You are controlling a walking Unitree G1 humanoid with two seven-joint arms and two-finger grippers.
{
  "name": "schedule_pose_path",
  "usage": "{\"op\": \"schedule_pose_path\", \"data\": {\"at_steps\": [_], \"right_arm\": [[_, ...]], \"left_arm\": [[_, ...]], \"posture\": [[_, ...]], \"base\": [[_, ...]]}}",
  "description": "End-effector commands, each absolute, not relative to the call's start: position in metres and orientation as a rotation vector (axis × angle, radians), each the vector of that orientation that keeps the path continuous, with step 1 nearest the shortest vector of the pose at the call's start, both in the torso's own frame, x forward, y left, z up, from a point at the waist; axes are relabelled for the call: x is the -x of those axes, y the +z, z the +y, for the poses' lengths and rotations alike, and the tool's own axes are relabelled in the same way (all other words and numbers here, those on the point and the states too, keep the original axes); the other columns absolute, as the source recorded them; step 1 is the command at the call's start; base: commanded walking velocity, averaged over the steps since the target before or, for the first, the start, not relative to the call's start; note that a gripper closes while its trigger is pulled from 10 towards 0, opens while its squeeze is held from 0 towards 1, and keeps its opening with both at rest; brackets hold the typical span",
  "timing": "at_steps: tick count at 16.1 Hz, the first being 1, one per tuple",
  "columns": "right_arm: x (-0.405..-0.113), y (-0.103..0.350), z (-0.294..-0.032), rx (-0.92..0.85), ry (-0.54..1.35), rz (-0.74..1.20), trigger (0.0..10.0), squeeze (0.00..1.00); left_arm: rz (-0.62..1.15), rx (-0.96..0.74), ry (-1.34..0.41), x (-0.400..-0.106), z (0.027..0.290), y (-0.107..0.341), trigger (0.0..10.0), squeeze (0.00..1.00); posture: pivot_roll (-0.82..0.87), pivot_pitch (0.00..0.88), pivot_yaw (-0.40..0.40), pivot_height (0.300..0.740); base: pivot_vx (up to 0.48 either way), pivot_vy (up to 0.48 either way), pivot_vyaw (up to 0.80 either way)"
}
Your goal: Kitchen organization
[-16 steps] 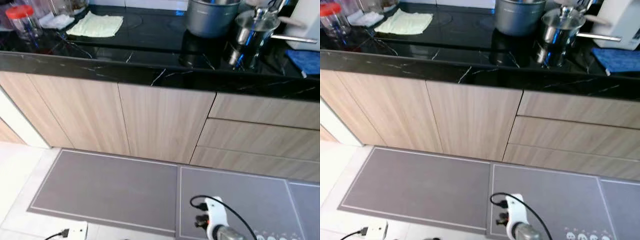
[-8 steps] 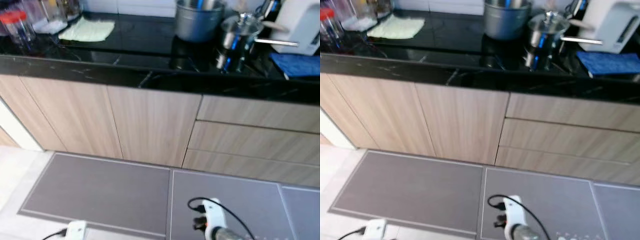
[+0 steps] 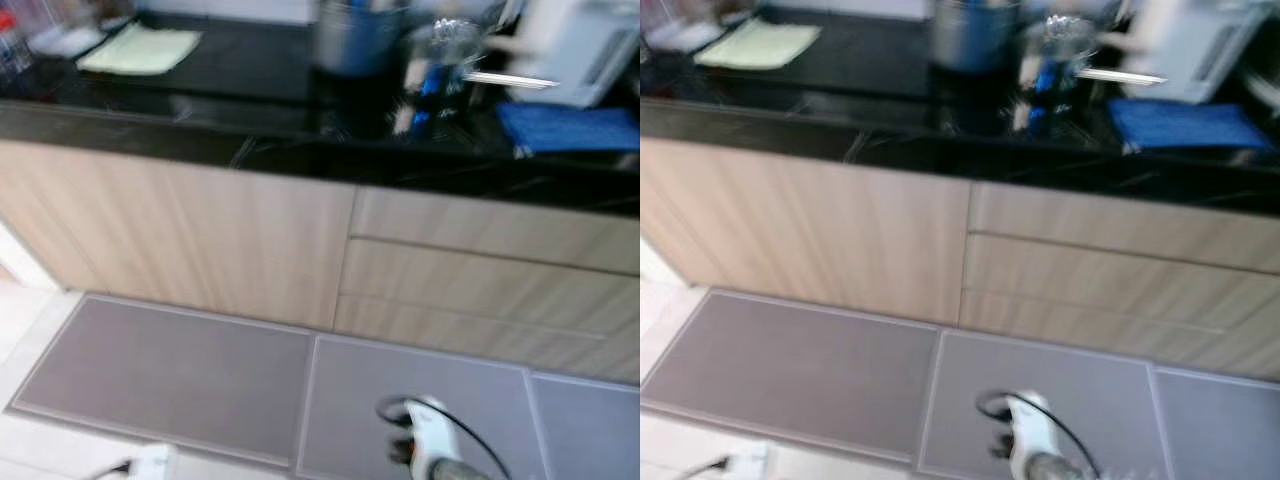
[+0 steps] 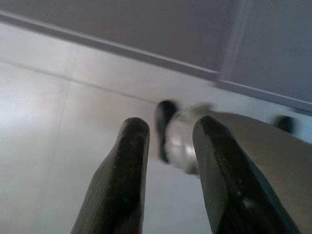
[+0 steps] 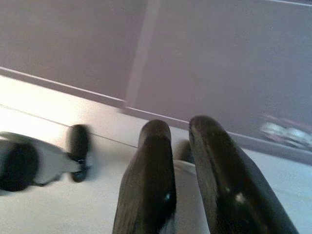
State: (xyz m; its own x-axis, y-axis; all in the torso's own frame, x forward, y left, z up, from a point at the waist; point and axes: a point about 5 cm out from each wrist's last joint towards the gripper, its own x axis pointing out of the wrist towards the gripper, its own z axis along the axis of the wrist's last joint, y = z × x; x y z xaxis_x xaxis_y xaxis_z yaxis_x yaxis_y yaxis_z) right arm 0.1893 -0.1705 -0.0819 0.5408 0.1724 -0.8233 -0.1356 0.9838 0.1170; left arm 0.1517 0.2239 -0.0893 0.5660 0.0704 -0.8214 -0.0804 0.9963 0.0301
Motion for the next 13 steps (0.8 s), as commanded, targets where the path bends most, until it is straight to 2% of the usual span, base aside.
{"op": "schedule_pose_path", "data": {"at_steps": [1, 4, 8, 13], "right_arm": [[-0.1921, -0.0809, -0.1661, -0.053, 0.184, 0.97, 10.0, 0.0], [-0.1924, -0.0808, -0.1662, -0.057, 0.174, 0.969, 10.0, 0.0], [-0.193, -0.0805, -0.1663, -0.051, 0.181, 0.975, 10.0, 0.0], [-0.194, -0.0799, -0.1668, -0.057, 0.172, 0.963, 10.0, 0.0]], "left_arm": [[0.993, -0.009, 0.089, -0.1444, 0.2287, -0.0912, 10.0, 0.0], [0.992, -0.01, 0.083, -0.1455, 0.2276, -0.0911, 10.0, 0.0], [0.992, -0.014, 0.075, -0.1467, 0.2262, -0.091, 10.0, 0.0], [0.989, -0.011, 0.072, -0.1482, 0.2233, -0.0911, 10.0, 0.0]], "posture": [[0.06, 0.071, -0.044, 0.74], [0.06, 0.075, -0.044, 0.74], [0.05, 0.079, -0.041, 0.74], [0.05, 0.078, -0.044, 0.74]], "base": [[0.0, -0.337, 0.0], [0.0, -0.337, 0.0], [0.0, -0.337, -0.78], [0.0, -0.335, 0.0]]}}
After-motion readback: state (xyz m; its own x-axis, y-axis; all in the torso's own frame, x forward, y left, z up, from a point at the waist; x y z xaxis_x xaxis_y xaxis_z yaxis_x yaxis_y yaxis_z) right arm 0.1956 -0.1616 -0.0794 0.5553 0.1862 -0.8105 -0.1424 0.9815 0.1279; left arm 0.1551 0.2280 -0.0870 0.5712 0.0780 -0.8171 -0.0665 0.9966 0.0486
